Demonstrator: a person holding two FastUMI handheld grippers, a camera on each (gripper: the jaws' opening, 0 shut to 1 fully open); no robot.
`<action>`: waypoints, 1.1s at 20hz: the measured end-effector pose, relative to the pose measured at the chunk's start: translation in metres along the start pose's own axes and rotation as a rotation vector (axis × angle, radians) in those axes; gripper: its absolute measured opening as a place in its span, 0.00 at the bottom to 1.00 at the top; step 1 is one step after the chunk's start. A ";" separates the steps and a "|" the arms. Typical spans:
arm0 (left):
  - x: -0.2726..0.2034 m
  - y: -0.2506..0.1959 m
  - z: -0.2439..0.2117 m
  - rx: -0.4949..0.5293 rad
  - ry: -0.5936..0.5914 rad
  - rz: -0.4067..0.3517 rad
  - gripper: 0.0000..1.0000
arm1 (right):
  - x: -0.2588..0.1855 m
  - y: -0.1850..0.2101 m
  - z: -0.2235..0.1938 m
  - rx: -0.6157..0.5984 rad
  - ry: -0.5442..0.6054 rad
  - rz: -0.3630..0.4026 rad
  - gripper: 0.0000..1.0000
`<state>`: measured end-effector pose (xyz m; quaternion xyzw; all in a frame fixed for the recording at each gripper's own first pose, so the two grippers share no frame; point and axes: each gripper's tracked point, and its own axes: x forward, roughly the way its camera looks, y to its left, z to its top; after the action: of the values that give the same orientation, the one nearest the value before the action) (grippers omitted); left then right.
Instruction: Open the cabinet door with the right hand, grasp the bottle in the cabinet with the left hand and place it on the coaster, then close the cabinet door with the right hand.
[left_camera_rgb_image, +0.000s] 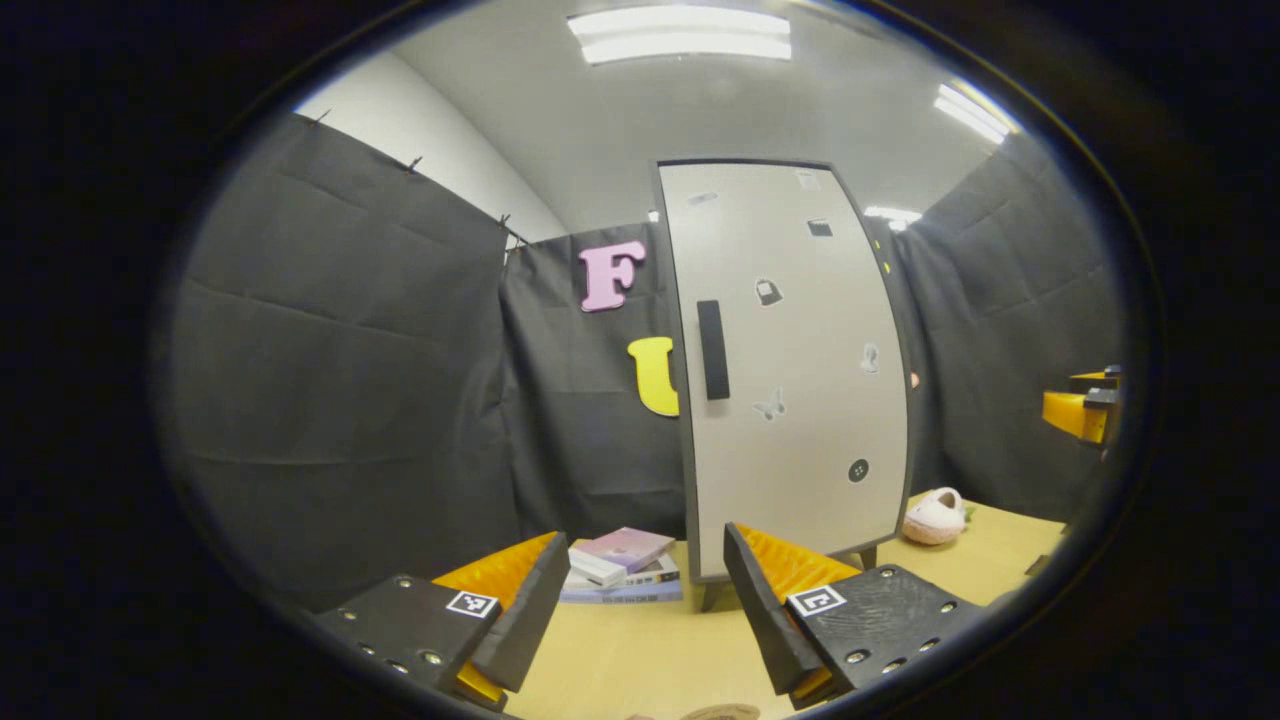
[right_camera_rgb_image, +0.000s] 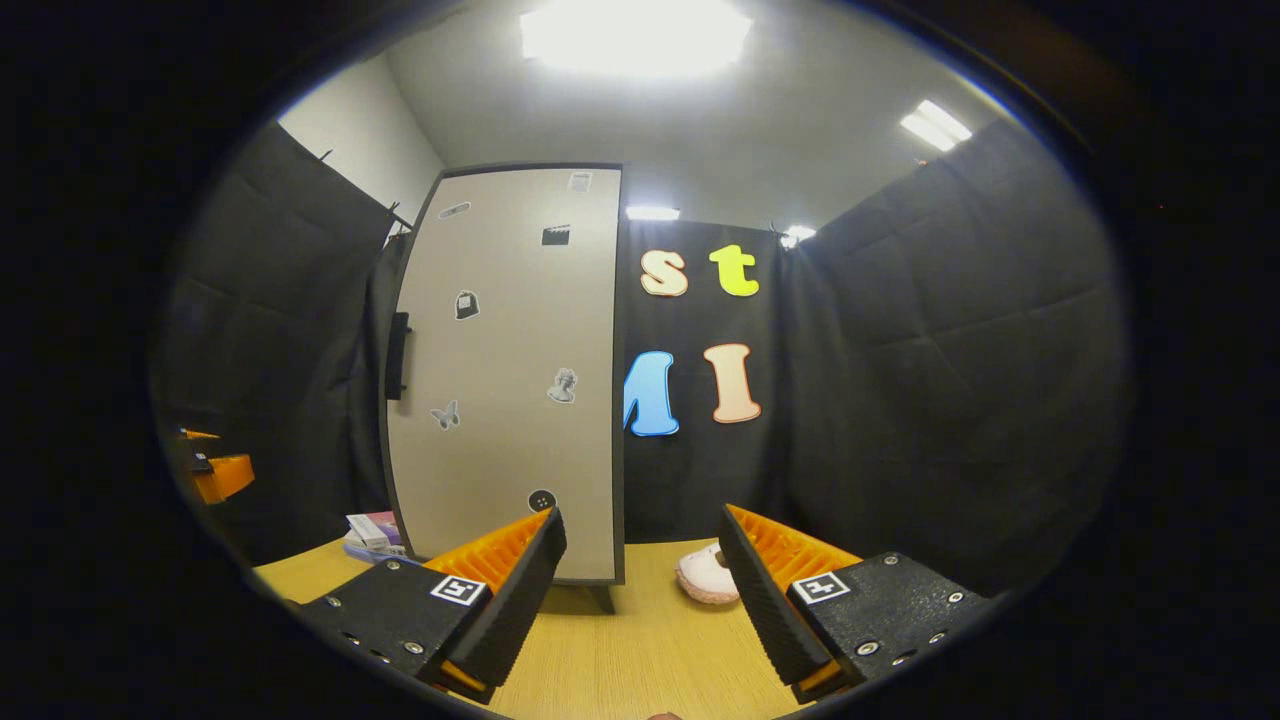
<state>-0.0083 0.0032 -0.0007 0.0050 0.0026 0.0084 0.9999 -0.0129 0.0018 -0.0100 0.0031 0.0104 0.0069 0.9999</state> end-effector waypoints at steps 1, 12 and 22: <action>-0.001 0.000 0.001 -0.002 0.000 0.003 0.89 | -0.001 -0.001 0.001 -0.002 -0.003 -0.001 0.95; -0.010 0.007 0.007 -0.016 -0.019 0.017 0.89 | 0.014 0.014 0.007 0.021 0.019 0.016 0.95; -0.053 0.073 0.009 0.008 -0.021 0.139 0.89 | 0.060 0.089 0.038 0.039 -0.025 0.153 0.95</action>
<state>-0.0626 0.0750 0.0090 0.0093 -0.0084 0.0777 0.9969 0.0470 0.0914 0.0276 0.0236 -0.0024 0.0832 0.9963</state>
